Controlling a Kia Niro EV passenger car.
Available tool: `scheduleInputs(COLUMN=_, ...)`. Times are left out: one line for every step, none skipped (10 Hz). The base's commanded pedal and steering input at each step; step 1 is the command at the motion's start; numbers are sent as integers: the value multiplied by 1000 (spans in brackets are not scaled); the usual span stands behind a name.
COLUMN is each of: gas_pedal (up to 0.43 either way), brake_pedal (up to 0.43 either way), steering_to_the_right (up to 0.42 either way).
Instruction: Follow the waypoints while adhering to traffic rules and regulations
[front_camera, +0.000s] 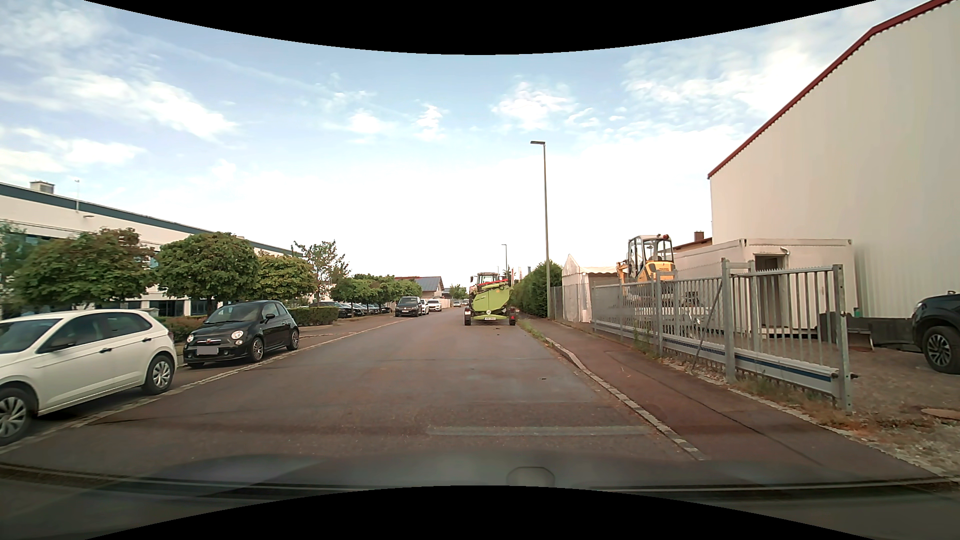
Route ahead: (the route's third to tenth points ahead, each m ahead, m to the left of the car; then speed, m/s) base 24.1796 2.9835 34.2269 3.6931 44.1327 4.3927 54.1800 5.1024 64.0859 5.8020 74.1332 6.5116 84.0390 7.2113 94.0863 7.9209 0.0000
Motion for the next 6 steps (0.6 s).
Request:
scheduleInputs(gas_pedal=0, brake_pedal=207, steering_to_the_right=-6)
scheduleInputs(gas_pedal=0, brake_pedal=201, steering_to_the_right=-7)
scheduleInputs(gas_pedal=0, brake_pedal=201, steering_to_the_right=-7)
scheduleInputs(gas_pedal=0, brake_pedal=201, steering_to_the_right=-7)
scheduleInputs(gas_pedal=0, brake_pedal=201, steering_to_the_right=-7)
scheduleInputs(gas_pedal=0, brake_pedal=201, steering_to_the_right=-7)
